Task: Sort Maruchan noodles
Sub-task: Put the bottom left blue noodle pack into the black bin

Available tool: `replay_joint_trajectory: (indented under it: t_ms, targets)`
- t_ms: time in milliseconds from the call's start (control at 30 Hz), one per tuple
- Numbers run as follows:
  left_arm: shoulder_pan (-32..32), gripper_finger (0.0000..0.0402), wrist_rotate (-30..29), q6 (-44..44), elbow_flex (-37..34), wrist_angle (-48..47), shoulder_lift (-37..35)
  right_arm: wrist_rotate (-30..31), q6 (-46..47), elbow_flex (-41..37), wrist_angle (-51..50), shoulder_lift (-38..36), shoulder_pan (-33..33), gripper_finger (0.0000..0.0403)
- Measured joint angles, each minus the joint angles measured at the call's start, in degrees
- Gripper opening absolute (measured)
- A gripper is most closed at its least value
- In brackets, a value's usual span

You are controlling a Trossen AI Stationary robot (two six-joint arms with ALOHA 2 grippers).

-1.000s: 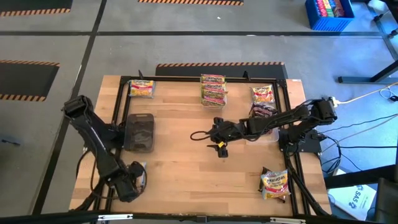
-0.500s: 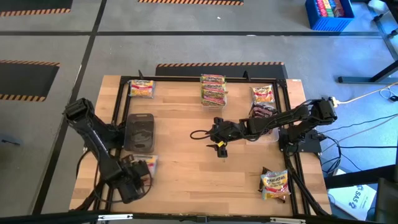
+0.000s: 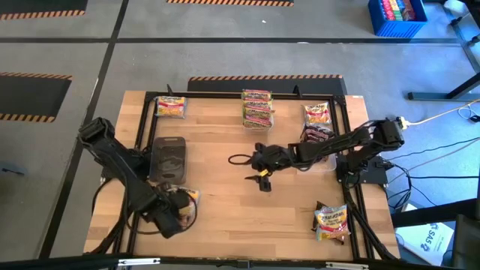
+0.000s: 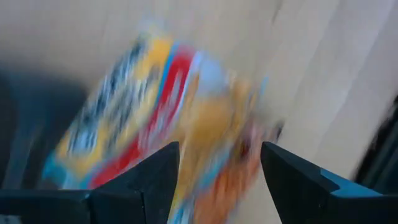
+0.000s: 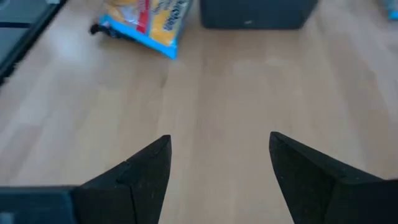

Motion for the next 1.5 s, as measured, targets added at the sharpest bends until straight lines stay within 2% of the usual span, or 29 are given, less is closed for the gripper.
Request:
replay_joint_trajectory:
  t_ms: [67,200,333,400,500,600,767,833,933,1067,1233,1333,1500]
  targets:
    - [-0.7,0.0221,3.8,-2.3,1.9,-5.5,0.0,-2.5,0.6,0.0,2.8,1.7,0.0,0.0252]
    - [-3.9,0.0221,7.3,-7.1,2.7,-13.9,-0.2,-5.3,1.7,0.0,7.3,5.3,0.0,0.0252]
    - [-6.0,0.0221,14.2,-9.1,-2.3,-10.6,-0.2,-5.5,1.8,0.0,8.4,7.6,0.1,0.0252]
    - [-6.5,0.0221,15.0,-9.5,-5.6,-6.9,-0.1,-5.4,1.8,0.0,8.2,8.3,0.4,0.0252]
    - [-6.7,0.0221,12.4,-9.7,-9.0,-1.8,-0.1,-5.3,1.8,0.0,8.4,8.5,0.4,0.0252]
    - [-5.5,0.0221,6.8,-9.0,-8.6,-0.4,-0.1,-5.4,1.8,0.0,8.2,8.5,0.4,0.0252]
    - [-0.6,0.0221,-8.4,3.2,-0.7,0.7,-0.1,-5.4,1.8,0.0,9.1,8.5,0.4,0.0252]
    - [0.7,0.0221,-12.9,8.3,-0.1,3.6,-0.2,-5.4,1.8,0.0,9.2,8.5,0.4,0.0252]
    - [2.4,0.0221,-12.3,13.0,-1.0,6.4,-0.2,-5.4,1.8,0.0,8.8,8.5,0.3,0.0252]
    - [4.1,0.0221,-11.9,13.0,-4.5,9.2,-0.2,-5.4,2.9,0.0,7.5,8.5,0.3,0.0252]
    - [6.7,0.0221,-14.0,14.8,-10.0,22.2,0.1,-4.6,7.7,0.0,10.6,8.5,0.3,0.0252]
    - [8.4,0.0221,-15.7,19.0,-13.4,31.8,0.7,-4.3,10.2,0.0,12.1,8.5,0.3,0.0252]
    - [12.9,0.0221,-14.9,27.5,-16.8,42.9,4.1,-3.9,11.9,0.0,11.0,8.5,0.3,0.0252]
